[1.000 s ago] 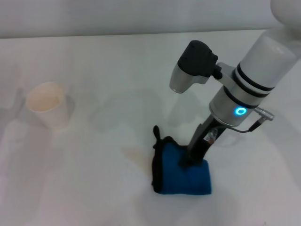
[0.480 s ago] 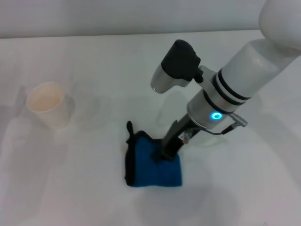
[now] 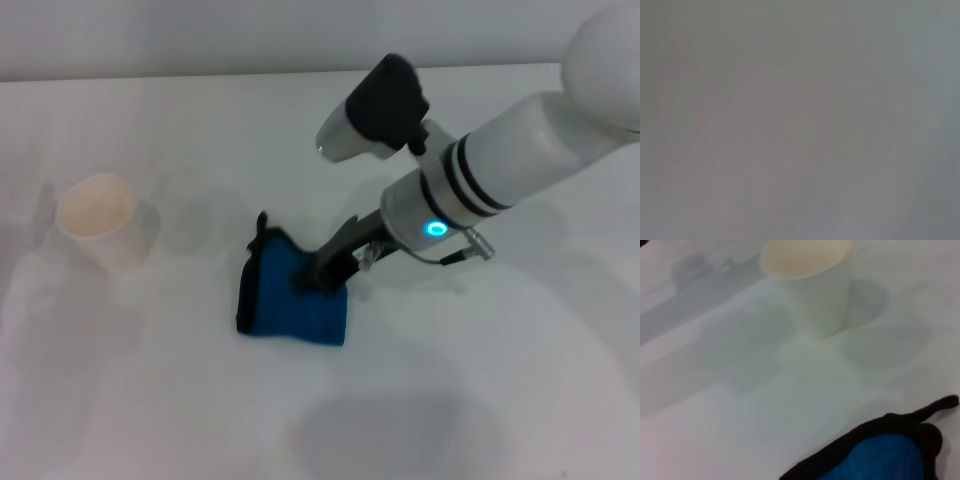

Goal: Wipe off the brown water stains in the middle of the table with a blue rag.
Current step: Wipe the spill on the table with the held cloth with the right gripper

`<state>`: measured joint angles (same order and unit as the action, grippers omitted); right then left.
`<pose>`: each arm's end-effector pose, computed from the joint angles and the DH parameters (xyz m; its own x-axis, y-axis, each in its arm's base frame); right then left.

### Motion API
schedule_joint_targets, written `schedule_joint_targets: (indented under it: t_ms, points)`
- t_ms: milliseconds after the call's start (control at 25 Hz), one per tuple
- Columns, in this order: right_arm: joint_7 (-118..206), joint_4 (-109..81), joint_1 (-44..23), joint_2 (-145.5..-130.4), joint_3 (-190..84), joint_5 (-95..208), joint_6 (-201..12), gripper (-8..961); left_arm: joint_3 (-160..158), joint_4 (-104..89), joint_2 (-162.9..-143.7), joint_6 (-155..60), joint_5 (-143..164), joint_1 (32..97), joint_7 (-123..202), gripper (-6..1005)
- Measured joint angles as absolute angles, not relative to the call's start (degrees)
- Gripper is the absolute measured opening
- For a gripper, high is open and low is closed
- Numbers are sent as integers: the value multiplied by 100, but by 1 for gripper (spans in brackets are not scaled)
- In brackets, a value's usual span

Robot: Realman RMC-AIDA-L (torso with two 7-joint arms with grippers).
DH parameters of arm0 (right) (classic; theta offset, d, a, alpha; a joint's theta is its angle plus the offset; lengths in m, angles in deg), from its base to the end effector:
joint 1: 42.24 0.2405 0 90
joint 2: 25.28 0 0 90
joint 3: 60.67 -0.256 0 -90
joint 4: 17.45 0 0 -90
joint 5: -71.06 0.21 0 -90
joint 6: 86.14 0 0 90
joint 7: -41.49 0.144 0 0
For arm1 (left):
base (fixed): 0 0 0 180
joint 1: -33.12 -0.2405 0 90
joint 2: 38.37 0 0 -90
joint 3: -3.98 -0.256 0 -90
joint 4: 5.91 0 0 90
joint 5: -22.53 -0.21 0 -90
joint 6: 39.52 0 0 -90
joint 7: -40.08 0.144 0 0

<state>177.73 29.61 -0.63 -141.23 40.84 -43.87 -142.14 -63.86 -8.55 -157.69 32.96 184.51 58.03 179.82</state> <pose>0.1818 0.3664 -0.1016 0.8070 -0.5896 0.0333 -0.5673 -0.7897 -0.2336 -0.3420 0.3216 0.0066 0.3658 -0.0033 0.9307 0.9154 -0.1794 -0.3604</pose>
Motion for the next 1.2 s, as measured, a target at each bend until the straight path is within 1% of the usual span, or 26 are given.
schedule_joint_targets:
  t_ms: [600, 880, 960, 1200]
  points:
    - [17775, 2906, -403, -14022, 2648, -5128, -13605, 57, -6396, -855, -15783, 3340, 18417, 5786, 17982, 877]
    - [17773, 2850, -427, -13990, 2228, -5481, -13676, 60, -6395, -855, -15781, 3351, 18415, 5772, 17982, 877]
    - [17772, 2851, -389, -13934, 2225, -5635, -13814, 61, -6395, -855, -15781, 3353, 18415, 5772, 17982, 877]
    - [17762, 2979, -247, -13684, 2219, -6173, -14415, 63, -6395, -855, -15775, 3354, 18415, 5761, 17982, 877]
